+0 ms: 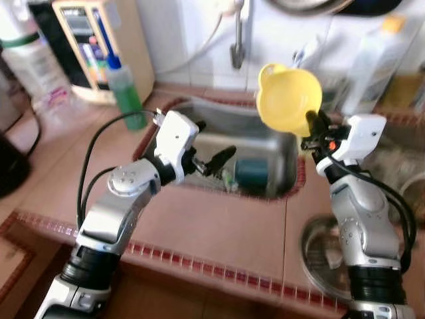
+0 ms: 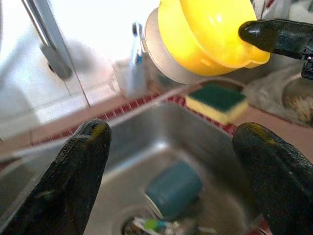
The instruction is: Kitchen organization
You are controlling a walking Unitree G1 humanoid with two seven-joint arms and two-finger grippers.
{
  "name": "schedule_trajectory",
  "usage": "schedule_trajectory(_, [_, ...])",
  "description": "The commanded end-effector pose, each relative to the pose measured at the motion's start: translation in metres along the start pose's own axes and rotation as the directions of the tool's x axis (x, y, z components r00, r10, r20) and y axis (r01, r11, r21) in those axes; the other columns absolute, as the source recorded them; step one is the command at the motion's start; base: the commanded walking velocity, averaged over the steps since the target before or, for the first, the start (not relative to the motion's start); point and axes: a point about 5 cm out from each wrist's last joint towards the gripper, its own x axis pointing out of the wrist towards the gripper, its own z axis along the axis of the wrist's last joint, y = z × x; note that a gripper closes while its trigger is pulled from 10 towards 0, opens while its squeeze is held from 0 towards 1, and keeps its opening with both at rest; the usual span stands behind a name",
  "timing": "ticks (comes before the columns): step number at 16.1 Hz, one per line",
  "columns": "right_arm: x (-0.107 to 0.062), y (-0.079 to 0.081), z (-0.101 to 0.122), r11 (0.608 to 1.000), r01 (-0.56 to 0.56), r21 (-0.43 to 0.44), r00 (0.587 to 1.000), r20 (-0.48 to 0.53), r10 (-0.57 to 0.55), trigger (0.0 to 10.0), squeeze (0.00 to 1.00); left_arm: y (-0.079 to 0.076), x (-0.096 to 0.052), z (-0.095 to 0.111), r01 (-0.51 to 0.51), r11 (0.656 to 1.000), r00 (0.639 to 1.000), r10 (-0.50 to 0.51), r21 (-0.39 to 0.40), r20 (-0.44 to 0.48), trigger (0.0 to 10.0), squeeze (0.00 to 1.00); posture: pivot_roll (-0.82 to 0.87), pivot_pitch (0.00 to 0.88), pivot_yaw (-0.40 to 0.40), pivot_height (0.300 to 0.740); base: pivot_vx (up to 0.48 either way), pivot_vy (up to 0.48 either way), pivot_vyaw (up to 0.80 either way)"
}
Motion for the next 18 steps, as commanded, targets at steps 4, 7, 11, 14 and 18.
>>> schedule_trajectory(4, [0.007,0.007,0.007,0.999,-0.04,0.015,0.999,0.022,0.039,10.0,0.0,0.004,-0.004,0.001,-0.042,0.999,0.999,0.041,-0.033,-0.015,10.0,0.0,-0.12,0.093,0.073,0.74,0.0,0.0,0.0])
schedule_trajectory(7, [0.017,-0.005,0.005,0.998,-0.06,0.036,0.997,-0.042,0.062,10.0,0.0,-0.011,-0.005,0.006,0.0,1.0,1.0,-0.001,-0.027,-0.031,10.0,0.0,-0.11,0.108,0.071,0.74,0.0,0.0,0.0])
schedule_trajectory(11, [0.034,-0.021,-0.001,0.995,-0.1,0.014,0.984,-0.149,0.101,10.0,0.0,-0.039,-0.012,0.009,0.093,0.996,0.993,-0.093,0.002,-0.076,10.0,0.0,-0.1,0.13,0.063,0.74,0.0,0.0,0.0])
schedule_trajectory(14, [0.05,-0.029,-0.011,0.99,-0.142,0.006,0.96,-0.242,0.139,10.0,0.0,-0.058,-0.013,0.013,0.137,0.991,0.986,-0.137,-0.011,-0.091,10.0,0.0,-0.09,0.139,0.047,0.74,0.0,0.0,0.0])
schedule_trajectory(18, [0.058,-0.031,-0.026,0.984,-0.17,0.049,0.924,-0.338,0.177,10.0,0.0,-0.051,-0.009,0.012,0.06,0.998,0.989,-0.064,-0.037,-0.135,10.0,0.0,-0.08,0.147,0.028,0.74,0.0,0.0,0.0])
